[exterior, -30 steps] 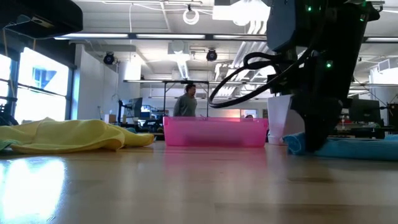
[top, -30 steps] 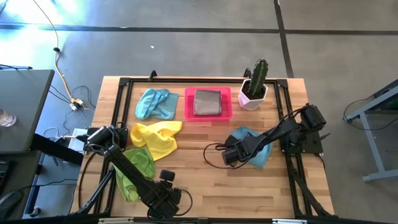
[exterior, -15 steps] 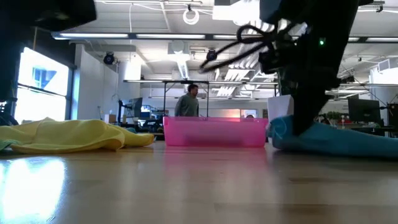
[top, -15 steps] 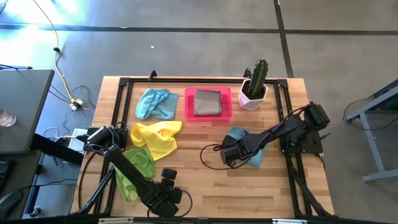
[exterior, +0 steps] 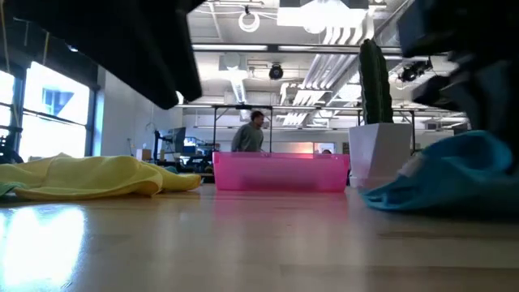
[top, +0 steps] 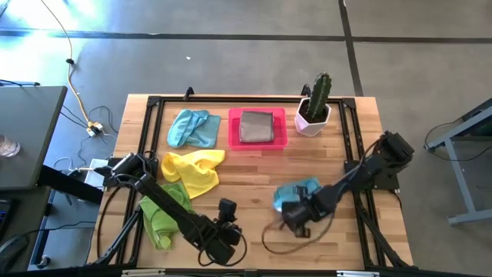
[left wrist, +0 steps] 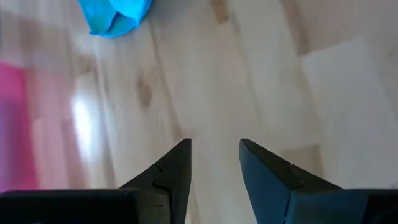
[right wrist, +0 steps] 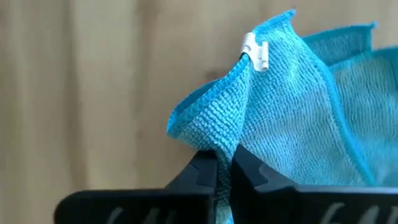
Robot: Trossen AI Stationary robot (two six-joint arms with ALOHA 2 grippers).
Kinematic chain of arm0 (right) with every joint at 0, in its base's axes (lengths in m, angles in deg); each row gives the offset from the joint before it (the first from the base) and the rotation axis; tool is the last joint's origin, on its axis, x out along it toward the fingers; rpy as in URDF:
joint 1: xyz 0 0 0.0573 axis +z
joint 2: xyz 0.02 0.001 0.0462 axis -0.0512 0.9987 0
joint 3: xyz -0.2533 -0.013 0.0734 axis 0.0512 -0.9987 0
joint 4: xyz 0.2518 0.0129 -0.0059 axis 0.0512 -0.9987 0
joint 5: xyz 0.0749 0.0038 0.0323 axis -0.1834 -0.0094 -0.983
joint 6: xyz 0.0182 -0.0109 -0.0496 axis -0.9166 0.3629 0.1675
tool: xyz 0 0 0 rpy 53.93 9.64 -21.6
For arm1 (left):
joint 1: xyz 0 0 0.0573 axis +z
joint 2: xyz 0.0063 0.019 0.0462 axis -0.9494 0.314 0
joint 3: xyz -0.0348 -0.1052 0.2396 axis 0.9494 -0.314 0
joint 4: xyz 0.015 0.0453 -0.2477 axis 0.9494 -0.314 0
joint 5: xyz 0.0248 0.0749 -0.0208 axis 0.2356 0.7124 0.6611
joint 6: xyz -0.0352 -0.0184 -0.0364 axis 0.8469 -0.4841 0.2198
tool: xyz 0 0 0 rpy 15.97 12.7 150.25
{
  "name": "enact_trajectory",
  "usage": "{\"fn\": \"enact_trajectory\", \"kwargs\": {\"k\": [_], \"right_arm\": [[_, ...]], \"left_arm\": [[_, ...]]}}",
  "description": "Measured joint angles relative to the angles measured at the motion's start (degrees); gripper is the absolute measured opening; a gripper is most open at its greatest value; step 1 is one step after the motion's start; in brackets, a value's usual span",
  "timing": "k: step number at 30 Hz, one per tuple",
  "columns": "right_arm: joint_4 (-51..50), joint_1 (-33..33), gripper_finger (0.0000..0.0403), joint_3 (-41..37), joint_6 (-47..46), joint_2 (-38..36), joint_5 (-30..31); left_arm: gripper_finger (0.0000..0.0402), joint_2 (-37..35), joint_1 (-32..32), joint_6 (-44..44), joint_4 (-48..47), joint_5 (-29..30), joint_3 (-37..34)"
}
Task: Fold microfiber towels
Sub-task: Fold the bottom blue microfiber cloth
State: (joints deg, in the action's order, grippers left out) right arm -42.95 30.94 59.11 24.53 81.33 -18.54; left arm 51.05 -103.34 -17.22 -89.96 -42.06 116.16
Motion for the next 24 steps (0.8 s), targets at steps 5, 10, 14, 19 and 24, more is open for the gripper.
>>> {"fn": "enact_trajectory", "kwargs": {"k": [5,10,14,19,24], "right_arm": [[-0.12,3.03,0.0060,0.02,-8.98,0.00,-1.65],[-2.99,3.33,0.0146,2.58,-14.16,0.00,-10.29],[-12.33,3.10,0.0175,6.70,-14.98,-0.75,-10.39],[-24.54,4.10,0.0178,8.33,-16.28,-5.61,-1.01],[-33.92,4.88,0.0178,8.35,-25.62,-10.44,10.75]], "left_arm": [[0.0126,0.02,1.43,-4.19,5.36,-3.30,0.00],[0.0126,0.02,3.17,-7.15,12.34,-5.77,0.00],[0.0126,0.02,4.95,-9.31,19.41,-8.09,0.00],[0.0126,0.28,7.09,-10.53,27.34,-8.66,0.00],[0.0126,3.07,9.65,-11.00,34.87,-10.66,0.00]]}}
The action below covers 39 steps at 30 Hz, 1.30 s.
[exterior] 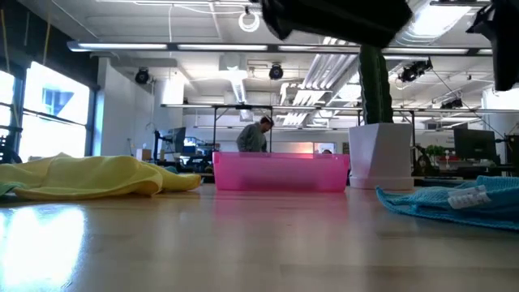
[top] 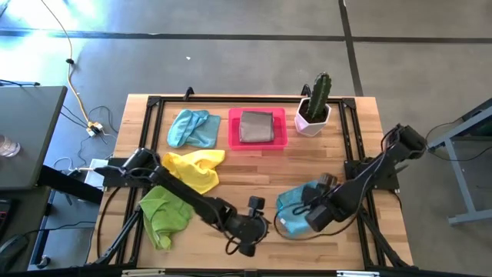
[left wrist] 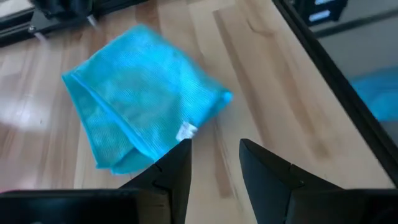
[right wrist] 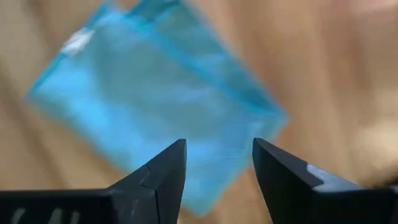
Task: Fold microfiber towels
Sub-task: Fold the bottom blue microfiber cloth
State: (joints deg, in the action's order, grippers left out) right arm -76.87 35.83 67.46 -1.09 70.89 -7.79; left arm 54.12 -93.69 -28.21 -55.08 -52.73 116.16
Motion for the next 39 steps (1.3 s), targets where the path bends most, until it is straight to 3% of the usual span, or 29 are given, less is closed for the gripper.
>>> {"fn": "enact_trajectory", "kwargs": {"k": [4,9,16,24,33,39], "right_arm": [[-2.57,-0.25,0.0178,-1.68,-2.73,-2.40,3.17],[0.42,-3.16,0.0178,-11.74,-4.03,-7.67,0.94],[14.29,-8.44,0.0178,-24.71,-2.68,-17.85,-0.59],[32.08,-15.04,0.0178,-38.14,-0.86,-23.57,-7.44],[41.20,-18.62,0.0176,-42.68,4.03,-23.76,-11.56],[46.14,-18.05,0.0144,-42.75,7.61,-23.64,-12.95]], "left_arm": [[0.0126,2.08,1.36,0.03,4.25,-0.45,-0.02],[0.0126,2.31,1.41,0.07,4.75,-2.12,0.00],[0.0126,2.31,0.59,-0.81,4.73,-2.57,-0.02],[0.0126,2.31,0.78,-0.44,4.77,-4.23,-0.02],[0.0126,2.29,2.43,-1.86,4.70,-4.25,-0.02],[0.0126,2.24,3.74,-1.88,4.68,-4.26,-0.02]]}}
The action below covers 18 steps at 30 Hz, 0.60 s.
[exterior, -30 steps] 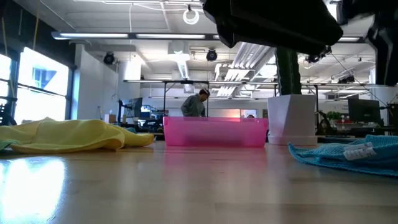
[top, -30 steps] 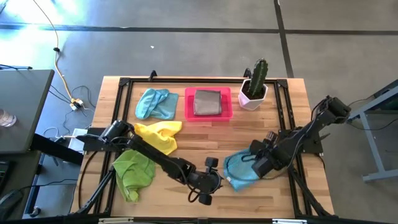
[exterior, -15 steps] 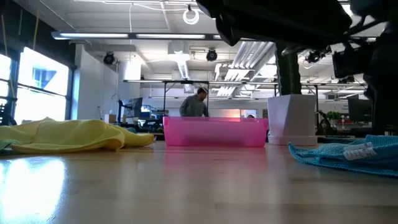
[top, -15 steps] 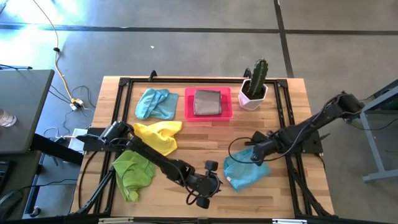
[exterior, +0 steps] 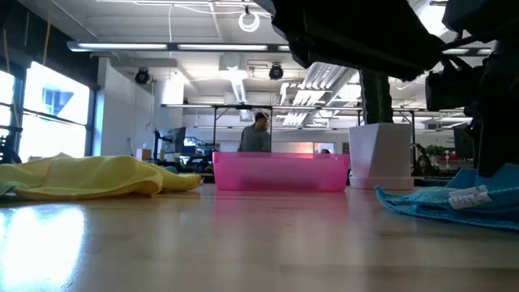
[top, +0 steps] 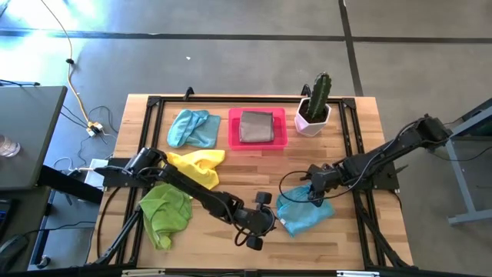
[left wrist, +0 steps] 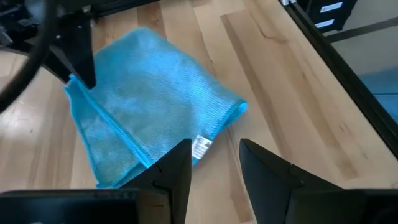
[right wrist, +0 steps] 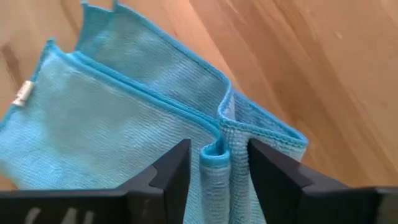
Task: Fold microfiber towels
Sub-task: Fold the bottom blue microfiber cloth
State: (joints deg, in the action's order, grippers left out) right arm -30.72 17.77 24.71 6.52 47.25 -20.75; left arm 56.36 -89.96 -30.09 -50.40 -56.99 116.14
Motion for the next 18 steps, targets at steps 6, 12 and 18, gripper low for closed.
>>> {"fn": "enact_trajectory", "kwargs": {"k": [6,12,18], "right_arm": [[-0.76,-0.02,0.0082,0.00,0.43,0.51,-0.23],[-0.87,0.00,0.0010,0.29,1.31,0.36,-1.11],[-3.01,0.02,0.0003,5.31,6.28,0.24,-1.13]], "left_arm": [[0.0126,-0.02,0.67,0.00,0.00,-0.42,0.00],[0.0126,-0.02,0.63,0.00,-0.02,-0.42,0.00],[0.0126,-0.02,0.63,0.00,-0.15,-0.44,0.00]]}}
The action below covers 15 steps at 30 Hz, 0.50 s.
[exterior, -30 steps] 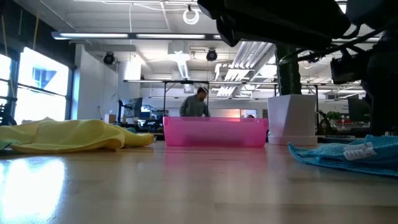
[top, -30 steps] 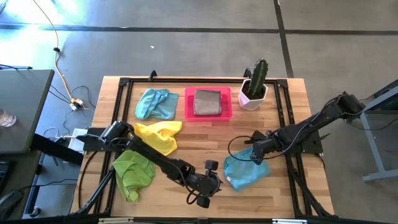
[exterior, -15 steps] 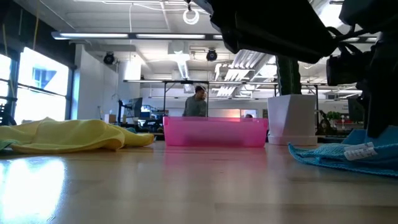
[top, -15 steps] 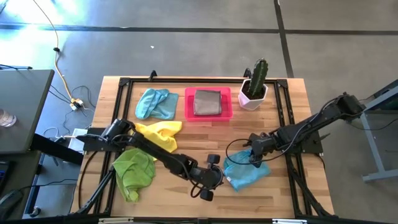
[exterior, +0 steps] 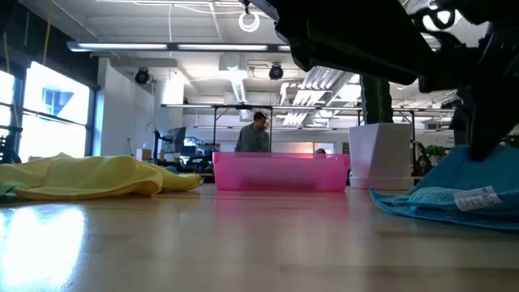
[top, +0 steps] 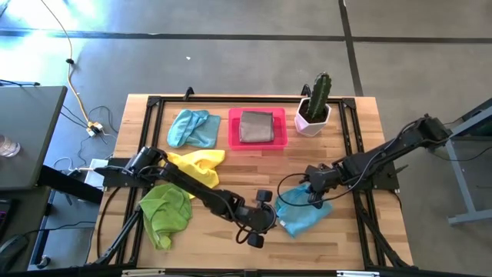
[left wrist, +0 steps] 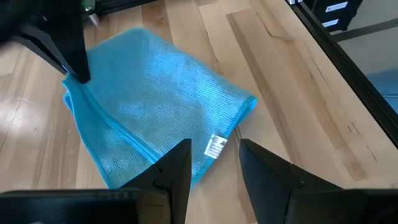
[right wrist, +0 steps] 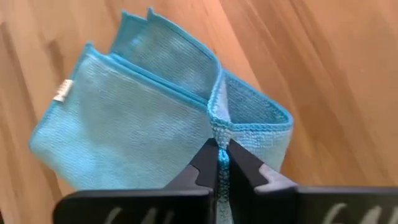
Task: Fold microfiber towels
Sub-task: Fold the bottom blue microfiber cloth
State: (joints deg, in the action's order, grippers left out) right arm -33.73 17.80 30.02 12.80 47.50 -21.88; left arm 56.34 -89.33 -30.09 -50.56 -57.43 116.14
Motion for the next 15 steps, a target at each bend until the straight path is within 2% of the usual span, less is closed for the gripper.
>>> {"fn": "enact_trajectory", "kwargs": {"k": [8,12,15], "right_arm": [[-13.46,-0.11,0.0002,5.71,-0.88,0.00,7.90],[-13.21,-0.12,0.0006,4.88,-2.18,0.15,10.22],[-13.52,-0.11,0.0031,4.48,-2.05,0.15,9.66]], "left_arm": [[0.0126,0.00,0.00,0.00,-0.02,0.02,0.00],[0.0126,0.00,0.00,0.00,-0.02,0.02,0.00],[0.0126,0.00,0.00,0.00,-0.07,0.02,0.00]]}}
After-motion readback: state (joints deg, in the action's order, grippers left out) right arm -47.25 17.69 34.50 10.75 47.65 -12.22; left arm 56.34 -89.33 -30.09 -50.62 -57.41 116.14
